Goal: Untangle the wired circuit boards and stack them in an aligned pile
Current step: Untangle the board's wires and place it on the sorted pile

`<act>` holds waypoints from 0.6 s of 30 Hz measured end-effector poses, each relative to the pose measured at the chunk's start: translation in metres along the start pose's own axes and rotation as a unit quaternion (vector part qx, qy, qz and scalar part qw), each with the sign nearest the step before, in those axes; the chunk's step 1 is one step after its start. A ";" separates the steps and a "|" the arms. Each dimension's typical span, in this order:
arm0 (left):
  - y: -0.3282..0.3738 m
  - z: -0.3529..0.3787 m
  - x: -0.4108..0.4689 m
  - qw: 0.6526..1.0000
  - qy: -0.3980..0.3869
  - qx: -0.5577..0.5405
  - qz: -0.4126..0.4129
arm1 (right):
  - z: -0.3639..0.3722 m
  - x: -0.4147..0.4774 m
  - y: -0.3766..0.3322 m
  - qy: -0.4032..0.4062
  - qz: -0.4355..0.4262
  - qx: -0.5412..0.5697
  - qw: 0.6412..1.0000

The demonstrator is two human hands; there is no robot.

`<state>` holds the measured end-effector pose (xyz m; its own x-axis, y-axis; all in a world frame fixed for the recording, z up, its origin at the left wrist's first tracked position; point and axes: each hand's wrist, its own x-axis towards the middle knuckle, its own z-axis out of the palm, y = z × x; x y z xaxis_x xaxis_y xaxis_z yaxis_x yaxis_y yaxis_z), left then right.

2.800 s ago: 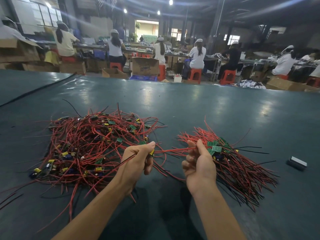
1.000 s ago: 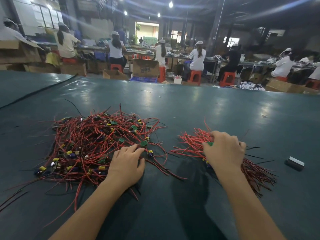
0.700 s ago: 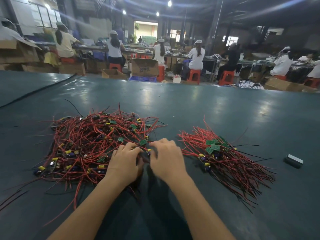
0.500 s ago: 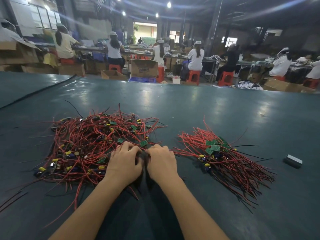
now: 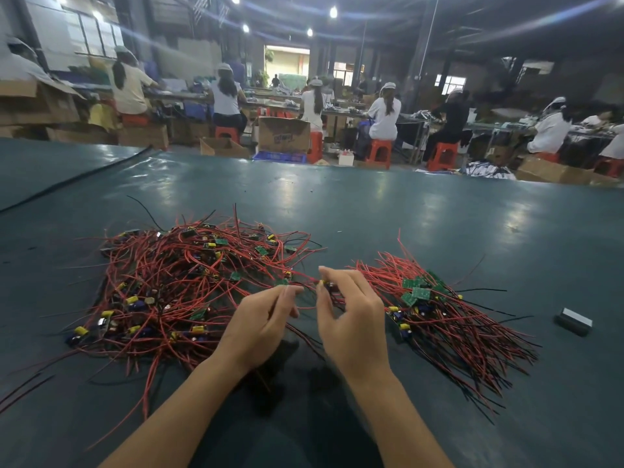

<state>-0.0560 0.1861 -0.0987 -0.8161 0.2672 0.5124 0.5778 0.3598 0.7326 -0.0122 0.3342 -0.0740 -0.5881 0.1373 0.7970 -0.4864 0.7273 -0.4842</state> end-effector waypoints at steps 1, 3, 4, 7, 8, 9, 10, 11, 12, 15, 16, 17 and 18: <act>0.002 0.001 0.001 1.000 0.009 -0.027 0.001 | -0.002 0.001 0.000 0.010 -0.004 0.016 1.000; 0.007 0.003 0.001 0.997 0.022 -0.068 0.012 | -0.002 0.002 -0.002 0.002 -0.016 0.042 0.999; 0.010 0.004 0.001 0.997 0.029 -0.075 0.022 | -0.002 0.001 -0.004 -0.009 -0.021 0.052 0.998; 0.015 0.004 0.001 0.993 0.051 -0.099 0.036 | 0.002 -0.003 -0.009 -0.038 -0.025 0.073 0.996; 0.015 0.003 0.002 0.991 0.058 -0.114 0.028 | 0.004 -0.003 -0.009 -0.040 -0.028 0.074 0.996; 0.014 0.003 0.002 0.990 0.065 -0.127 0.016 | 0.005 -0.004 -0.008 -0.041 -0.028 0.073 0.996; 0.013 0.002 0.003 0.988 0.072 -0.139 0.001 | 0.006 -0.004 -0.008 -0.042 -0.027 0.070 0.996; 0.013 0.002 0.004 0.986 0.078 -0.148 -0.017 | 0.007 -0.005 -0.007 -0.044 -0.025 0.064 0.997; 0.013 0.002 0.004 0.983 0.084 -0.159 -0.036 | 0.008 -0.006 -0.007 -0.046 -0.025 0.054 0.997; 0.015 0.002 0.005 0.965 0.114 -0.212 -0.102 | 0.011 -0.010 -0.008 -0.041 -0.030 0.013 0.999; 0.014 0.001 0.006 0.955 0.130 -0.234 -0.126 | 0.012 -0.011 -0.010 -0.038 -0.027 0.002 0.999; 0.014 -0.001 0.006 0.943 0.148 -0.258 -0.150 | 0.013 -0.013 -0.012 -0.039 -0.020 0.000 0.999; 0.013 -0.003 0.007 0.930 0.164 -0.282 -0.172 | 0.014 -0.014 -0.014 -0.046 -0.007 0.009 0.999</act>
<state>-0.0546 0.1897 -0.0841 -0.9644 -0.0968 0.2460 0.2599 -0.1766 0.9494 -0.0064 0.3126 -0.0834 -0.6381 0.0641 0.7673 -0.5063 0.7158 -0.4809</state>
